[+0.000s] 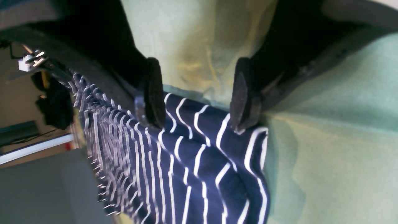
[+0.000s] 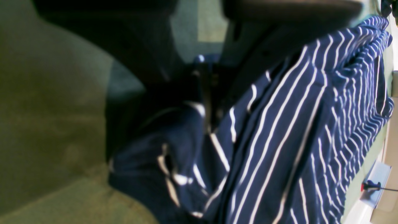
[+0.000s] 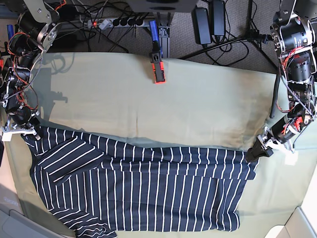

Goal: Fold the T-shirt properly
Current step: 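Hold the shirt edges with both grippers and lower them to the cloth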

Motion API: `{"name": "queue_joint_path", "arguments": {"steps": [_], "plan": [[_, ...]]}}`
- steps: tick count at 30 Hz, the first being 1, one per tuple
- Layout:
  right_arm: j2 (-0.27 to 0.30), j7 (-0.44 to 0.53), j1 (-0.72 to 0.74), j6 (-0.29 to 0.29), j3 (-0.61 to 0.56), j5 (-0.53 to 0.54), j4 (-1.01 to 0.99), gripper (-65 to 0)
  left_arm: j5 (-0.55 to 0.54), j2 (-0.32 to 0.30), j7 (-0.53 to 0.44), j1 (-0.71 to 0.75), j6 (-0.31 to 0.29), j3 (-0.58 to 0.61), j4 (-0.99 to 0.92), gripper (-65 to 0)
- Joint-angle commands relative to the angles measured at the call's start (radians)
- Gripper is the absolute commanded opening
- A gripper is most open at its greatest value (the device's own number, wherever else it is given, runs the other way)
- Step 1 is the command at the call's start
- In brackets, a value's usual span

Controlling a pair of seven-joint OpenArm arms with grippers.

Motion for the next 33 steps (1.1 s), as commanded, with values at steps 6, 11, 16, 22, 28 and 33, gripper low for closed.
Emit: {"name": "queue_joint_path", "arguments": {"steps": [6, 11, 16, 22, 28, 33], "plan": [[0.02, -0.013, 0.019, 0.047, 0.003, 0.023, 0.014, -65.0, 0.016, -0.014, -0.004, -0.024, 0.034, -0.08, 0.013, -28.4], [0.02, -0.016, 0.019, 0.047, 0.003, 0.024, 0.014, -65.0, 0.017, -0.017, 0.015, -0.023, 0.033, -0.164, 0.013, -28.4], [0.019, -0.016, 0.019, 0.047, 0.003, 0.046, 0.014, -65.0, 0.016, -0.009, 0.001, -0.021, 0.033, -0.105, 0.013, -28.4], [0.02, -0.035, 0.019, 0.047, 0.003, 0.046, 0.014, -65.0, 0.05, 0.016, -0.076, -0.026, 0.033, -0.075, 0.013, -28.4], [0.02, -0.039, 0.019, 0.047, 0.003, 0.046, 0.014, -65.0, 0.094, 0.051, -0.097, -0.042, 0.034, -0.075, 0.012, -28.4], [0.02, -0.042, 0.019, 0.047, 0.003, 0.046, 0.014, -65.0, 0.197, 0.077, -0.163, -0.058, 0.109, -0.075, 0.007, -28.4]]}}
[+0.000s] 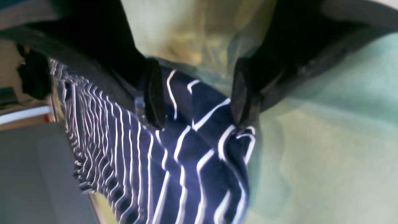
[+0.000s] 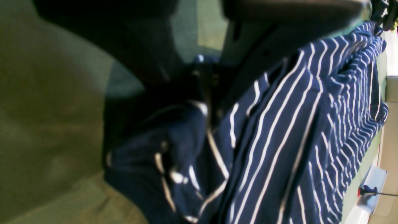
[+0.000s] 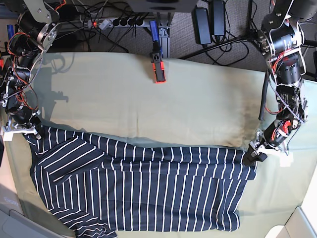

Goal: Fold the T-shirt properly
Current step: 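Hold the shirt edges with both grippers and lower them to the cloth, then drag the shirt with both grippers toward the clamp, flattening it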

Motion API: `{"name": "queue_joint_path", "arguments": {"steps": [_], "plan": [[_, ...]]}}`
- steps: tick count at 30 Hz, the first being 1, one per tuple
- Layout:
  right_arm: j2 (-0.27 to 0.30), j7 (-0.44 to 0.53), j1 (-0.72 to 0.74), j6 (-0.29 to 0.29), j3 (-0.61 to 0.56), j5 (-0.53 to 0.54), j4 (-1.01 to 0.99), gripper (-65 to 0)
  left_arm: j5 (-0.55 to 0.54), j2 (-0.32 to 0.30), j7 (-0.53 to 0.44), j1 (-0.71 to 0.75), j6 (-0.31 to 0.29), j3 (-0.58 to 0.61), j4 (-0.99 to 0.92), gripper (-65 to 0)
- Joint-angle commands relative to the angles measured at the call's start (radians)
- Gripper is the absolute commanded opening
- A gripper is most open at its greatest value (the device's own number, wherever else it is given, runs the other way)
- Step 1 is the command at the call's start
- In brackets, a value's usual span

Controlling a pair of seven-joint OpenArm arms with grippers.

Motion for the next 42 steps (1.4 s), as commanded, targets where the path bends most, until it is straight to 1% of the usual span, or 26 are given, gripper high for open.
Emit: {"name": "queue_joint_path", "arguments": {"steps": [1, 3, 4, 6, 8, 11, 12, 13, 16, 17, 18, 20, 23, 25, 27, 33, 38, 42], "plan": [[0.019, 0.004, 0.019, 0.047, 0.003, 0.019, 0.014, -65.0, -0.008, -0.013, -0.028, -0.032, 0.013, -0.002, 0.008, -28.5], [0.019, 0.0, 0.019, 0.047, 0.003, 0.019, 0.014, -65.0, -0.005, -0.013, -0.032, -0.043, 0.013, -0.002, 0.006, -28.9], [0.019, 0.0, 0.019, 0.047, 0.003, 0.019, 0.014, -65.0, 0.011, -0.013, -0.037, -0.05, 0.014, -0.002, 0.006, -30.8], [0.019, 0.0, 0.019, 0.047, 0.003, 0.02, 0.014, -65.0, 0.081, -0.013, -0.057, -0.062, 0.016, -0.002, 0.006, -39.5], [0.019, 0.0, 0.019, 0.047, 0.003, 0.02, 0.014, -65.0, 0.119, -0.013, -0.068, -0.07, 0.016, -0.002, 0.006, -48.8], [0.019, -0.001, 0.019, 0.047, 0.003, 0.019, 0.014, -65.0, 0.137, -0.013, -0.07, -0.075, 0.016, -0.002, 0.006, -55.0], [0.019, -0.003, 0.019, 0.047, 0.003, 0.019, 0.014, -65.0, 0.152, -0.013, -0.074, -0.075, 0.016, -0.002, 0.006, -58.7], [0.019, -0.003, 0.019, 0.047, 0.003, 0.019, 0.014, -65.0, 0.168, -0.012, -0.077, -0.074, 0.016, -0.002, 0.006, -64.4], [0.019, -0.003, 0.019, 0.047, 0.003, 0.02, 0.014, -65.0, 0.19, -0.011, -0.076, -0.074, 0.009, -0.002, 0.006, -65.0], [0.019, -0.003, 0.019, 0.047, 0.003, 0.02, 0.014, -65.0, 0.188, -0.011, -0.075, -0.074, -0.017, -0.002, 0.006, -65.0], [0.019, -0.004, 0.019, 0.047, 0.003, 0.02, 0.014, -65.0, 0.183, -0.012, -0.068, -0.074, -0.055, -0.002, 0.006, -65.0], [0.02, -0.018, 0.019, 0.047, 0.003, 0.031, 0.014, -65.0, 0.127, -0.015, -0.029, -0.074, -0.152, -0.002, 0.006, -65.0], [0.023, -0.072, 0.016, 0.047, 0.003, 0.087, 0.016, -65.0, -0.029, -0.028, 0.079, -0.07, -0.152, -0.002, 0.006, -65.0], [0.027, -0.118, 0.013, 0.048, 0.003, 0.1, 0.016, -65.0, -0.108, -0.039, 0.141, -0.066, -0.152, -0.002, 0.007, -65.0], [0.037, -0.154, -0.003, 0.049, 0.003, 0.126, 0.016, -65.0, -0.145, -0.049, 0.181, -0.06, -0.152, -0.002, 0.007, -65.0], [0.085, -0.156, -0.09, 0.05, 0.003, 0.164, 0.019, -65.0, -0.229, -0.094, 0.227, -0.002, -0.152, -0.002, 0.011, -65.0], [0.133, -0.175, -0.156, 0.069, 0.004, 0.211, 0.019, -65.0, -0.317, -0.144, 0.297, 0.056, -0.152, -0.002, 0.011, -65.0], [0.152, -0.183, -0.191, 0.072, 0.004, 0.222, 0.019, -65.0, -0.351, -0.165, 0.301, 0.1, -0.152, -0.002, 0.012, -65.0]]}}
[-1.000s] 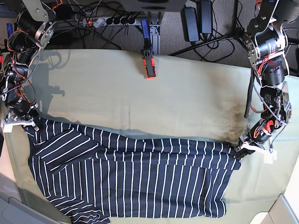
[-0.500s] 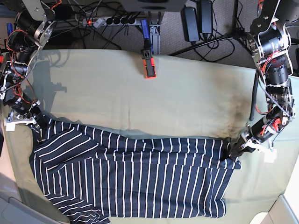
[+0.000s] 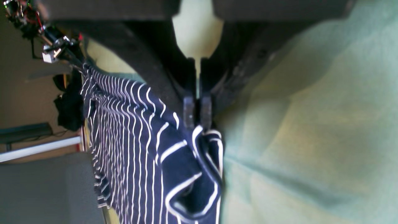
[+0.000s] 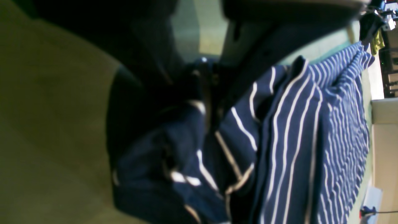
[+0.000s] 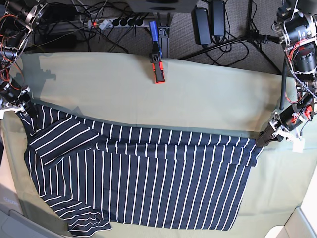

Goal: Fold the T-shirt properly
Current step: 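Drag the shirt with both grippers toward the clamp, flattening it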

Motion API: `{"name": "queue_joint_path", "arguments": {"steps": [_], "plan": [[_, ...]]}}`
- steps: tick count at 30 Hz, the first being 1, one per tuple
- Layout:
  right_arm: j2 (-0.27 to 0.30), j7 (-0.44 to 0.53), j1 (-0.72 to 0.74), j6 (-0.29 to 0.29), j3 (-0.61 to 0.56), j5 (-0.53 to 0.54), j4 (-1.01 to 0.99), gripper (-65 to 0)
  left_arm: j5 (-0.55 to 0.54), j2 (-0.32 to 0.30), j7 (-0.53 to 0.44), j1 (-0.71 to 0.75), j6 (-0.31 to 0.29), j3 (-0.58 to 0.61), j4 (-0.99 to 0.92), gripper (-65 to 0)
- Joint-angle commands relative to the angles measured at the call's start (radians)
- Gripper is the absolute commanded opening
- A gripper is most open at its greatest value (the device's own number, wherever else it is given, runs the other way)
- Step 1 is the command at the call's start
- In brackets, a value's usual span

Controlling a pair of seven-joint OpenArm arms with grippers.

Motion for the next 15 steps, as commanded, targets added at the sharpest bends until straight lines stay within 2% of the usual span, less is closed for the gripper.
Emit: {"name": "queue_joint_path", "arguments": {"steps": [1, 4, 6, 8, 15], "plan": [[0.03, -0.012, -0.008, 0.062, 0.005, -0.026, 0.011, -65.0, -0.002, -0.023, 0.001, 0.001, -0.016, -0.003, 0.012, -65.0], [0.032, -0.038, -0.026, 0.062, 0.005, -0.008, 0.011, -65.0, -0.026, -0.034, 0.015, 0.045, -0.016, -0.003, 0.042, -65.0], [0.035, -0.077, -0.042, 0.067, 0.005, 0.053, 0.012, -65.0, -0.054, -0.042, 0.03, 0.087, -0.016, -0.003, 0.085, -65.0], [0.036, -0.099, -0.053, 0.081, 0.005, 0.066, 0.012, -65.0, -0.062, -0.048, 0.033, 0.134, -0.016, -0.004, 0.144, -65.0], [0.055, -0.104, -0.115, 0.087, 0.005, 0.093, 0.013, -65.0, -0.061, -0.05, 0.032, 0.287, -0.016, -0.045, 0.356, -65.0]]}}
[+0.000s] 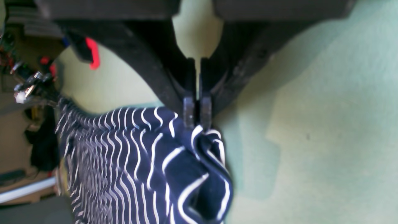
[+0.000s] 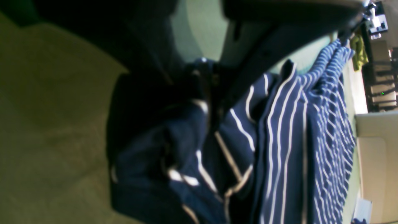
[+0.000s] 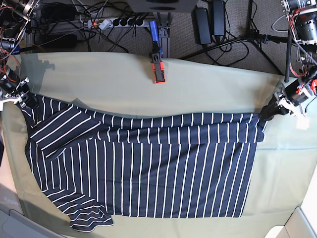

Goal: Fold the T-shirt properly
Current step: 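Drag the shirt with both grippers toward the clamp, flattening it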

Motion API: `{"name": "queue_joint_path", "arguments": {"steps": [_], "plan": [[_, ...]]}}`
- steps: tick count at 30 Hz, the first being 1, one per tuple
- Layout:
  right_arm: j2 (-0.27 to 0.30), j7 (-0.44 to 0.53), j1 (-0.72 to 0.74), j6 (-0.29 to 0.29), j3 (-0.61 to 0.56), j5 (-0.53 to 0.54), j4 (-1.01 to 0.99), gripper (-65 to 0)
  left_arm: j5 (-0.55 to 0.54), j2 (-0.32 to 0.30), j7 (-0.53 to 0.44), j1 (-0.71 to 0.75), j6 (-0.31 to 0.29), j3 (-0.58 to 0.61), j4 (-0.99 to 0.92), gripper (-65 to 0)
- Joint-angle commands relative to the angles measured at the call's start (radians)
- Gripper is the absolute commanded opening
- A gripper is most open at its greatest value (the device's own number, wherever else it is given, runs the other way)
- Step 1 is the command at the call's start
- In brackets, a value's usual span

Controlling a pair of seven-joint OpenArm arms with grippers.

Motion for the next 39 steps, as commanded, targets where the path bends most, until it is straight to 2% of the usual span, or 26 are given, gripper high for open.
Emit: {"name": "queue_joint_path", "arguments": {"steps": [1, 11, 18, 27, 35, 36, 39], "plan": [[0.028, -0.032, -0.019, 0.069, 0.003, -0.037, 0.006, -65.0, -0.019, -0.023, -0.012, 0.006, -0.009, -0.018, 0.04, -65.0], [0.064, -0.051, -0.141, 0.072, 0.003, 0.008, 0.01, -65.0, -0.034, -0.031, -0.004, 0.154, -0.009, -0.12, 0.201, -65.0], [0.066, -0.054, -0.241, 0.072, 0.004, 0.014, 0.084, -65.0, -0.05, -0.039, -0.005, 0.237, -0.009, -0.131, 0.276, -65.0], [0.066, -0.052, -0.379, 0.072, 0.023, 0.009, 0.265, -65.0, -0.056, -0.039, -0.001, 0.248, -0.009, -0.131, 0.286, -65.0], [0.066, -0.031, -0.383, 0.072, 0.054, -0.025, 0.286, -65.0, -0.064, -0.039, -0.002, 0.248, -0.009, -0.131, 0.286, -65.0], [0.066, -0.03, -0.383, 0.072, 0.054, -0.025, 0.286, -65.0, -0.064, -0.039, -0.002, 0.248, -0.009, -0.131, 0.286, -64.3], [0.066, -0.023, -0.383, 0.072, 0.054, -0.035, 0.286, -65.0, -0.064, -0.039, -0.002, 0.248, -0.009, -0.131, 0.286, -51.5]]}}
